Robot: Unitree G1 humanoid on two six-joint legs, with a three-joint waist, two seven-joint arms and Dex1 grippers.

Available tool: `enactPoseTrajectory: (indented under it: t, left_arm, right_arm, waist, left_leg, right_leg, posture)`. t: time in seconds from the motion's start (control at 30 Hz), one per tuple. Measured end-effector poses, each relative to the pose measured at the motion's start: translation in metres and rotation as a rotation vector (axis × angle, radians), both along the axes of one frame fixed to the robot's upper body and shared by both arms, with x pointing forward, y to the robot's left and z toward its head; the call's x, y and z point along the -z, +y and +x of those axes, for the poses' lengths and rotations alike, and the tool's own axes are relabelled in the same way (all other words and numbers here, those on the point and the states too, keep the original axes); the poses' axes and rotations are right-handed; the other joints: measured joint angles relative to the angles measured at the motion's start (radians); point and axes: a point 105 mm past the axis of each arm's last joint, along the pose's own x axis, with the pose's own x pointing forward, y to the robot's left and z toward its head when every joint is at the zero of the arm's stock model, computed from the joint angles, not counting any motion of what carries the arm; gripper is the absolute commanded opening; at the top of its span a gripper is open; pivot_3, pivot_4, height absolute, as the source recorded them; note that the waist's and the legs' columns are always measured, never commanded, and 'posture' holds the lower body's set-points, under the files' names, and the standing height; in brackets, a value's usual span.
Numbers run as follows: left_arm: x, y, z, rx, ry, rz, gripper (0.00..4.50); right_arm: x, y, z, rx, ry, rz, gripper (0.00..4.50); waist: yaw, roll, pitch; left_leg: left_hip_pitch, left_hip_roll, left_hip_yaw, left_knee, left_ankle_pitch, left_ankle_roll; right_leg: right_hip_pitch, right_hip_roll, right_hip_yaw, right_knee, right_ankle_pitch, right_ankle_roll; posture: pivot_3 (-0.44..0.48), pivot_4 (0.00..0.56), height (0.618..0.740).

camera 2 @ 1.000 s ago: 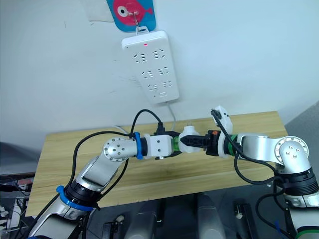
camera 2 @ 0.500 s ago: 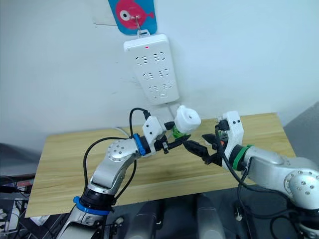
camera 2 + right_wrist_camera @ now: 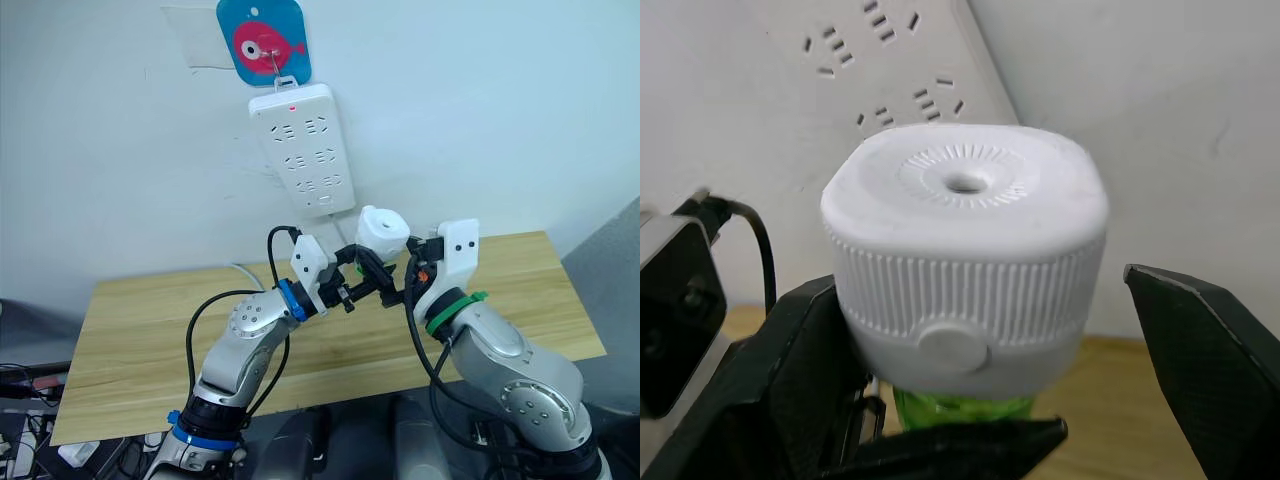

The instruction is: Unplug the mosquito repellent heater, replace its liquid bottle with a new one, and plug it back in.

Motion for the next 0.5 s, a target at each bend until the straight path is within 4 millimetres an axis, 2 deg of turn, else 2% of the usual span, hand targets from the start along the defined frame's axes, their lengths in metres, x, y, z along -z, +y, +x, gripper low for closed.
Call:
enactPoseTrajectory:
  t: [0.07, 0.17, 0.3, 0.37, 0.5]
  left_arm:
    - [-0.001, 0.000, 0.000, -0.001, 0.006, -0.002, 2.26]
    - [-0.001, 0.000, -0.001, -0.002, 0.016, -0.010, 2.26]
    - [-0.003, 0.002, -0.002, -0.009, 0.015, -0.027, 2.26]
    - [-0.002, 0.004, -0.004, -0.015, 0.026, -0.035, 3.01]
    - [0.003, 0.009, -0.012, 0.005, 0.066, -0.042, 4.17]
  right_arm:
    - [-0.002, 0.002, 0.000, -0.006, -0.015, -0.001, 3.93]
    - [-0.003, 0.007, 0.000, -0.022, -0.032, -0.003, 3.01]
    - [-0.006, 0.011, 0.000, -0.036, -0.048, 0.010, 3.01]
    - [-0.006, 0.012, 0.000, -0.045, -0.048, 0.010, 3.01]
    - [-0.004, 0.012, 0.000, -0.040, -0.051, 0.002, 3.01]
  waist:
    - [0.000, 0.000, -0.003]
    - [0.000, 0.000, -0.006]
    - [0.000, 0.001, -0.010]
    - [0.000, 0.001, -0.013]
    - [0.000, 0.001, -0.015]
  left_leg:
    - [0.000, 0.000, 0.000, 0.000, 0.000, 0.000]
    - [0.000, 0.000, 0.000, 0.000, 0.000, 0.000]
    - [0.000, 0.000, 0.000, 0.000, 0.000, 0.000]
    - [0.000, 0.000, 0.000, 0.000, 0.000, 0.000]
    - [0.000, 0.000, -0.001, -0.001, 0.000, 0.000]
  right_leg:
    - [0.000, 0.000, 0.000, 0.000, 0.000, 0.000]
    - [0.000, 0.000, 0.000, 0.000, 0.000, 0.000]
    - [0.000, 0.000, 0.000, -0.001, 0.000, 0.000]
    - [0.000, 0.000, 0.000, -0.001, 0.000, 0.000]
    - [0.000, 0.000, 0.000, -0.001, 0.000, 0.000]
  posture:
    - [-0.157, 0.245, 0.740]
    - [-0.147, 0.240, 0.740]
    - [-0.135, 0.230, 0.740]
    - [-0.135, 0.230, 0.740]
    - [-0.125, 0.219, 0.740]
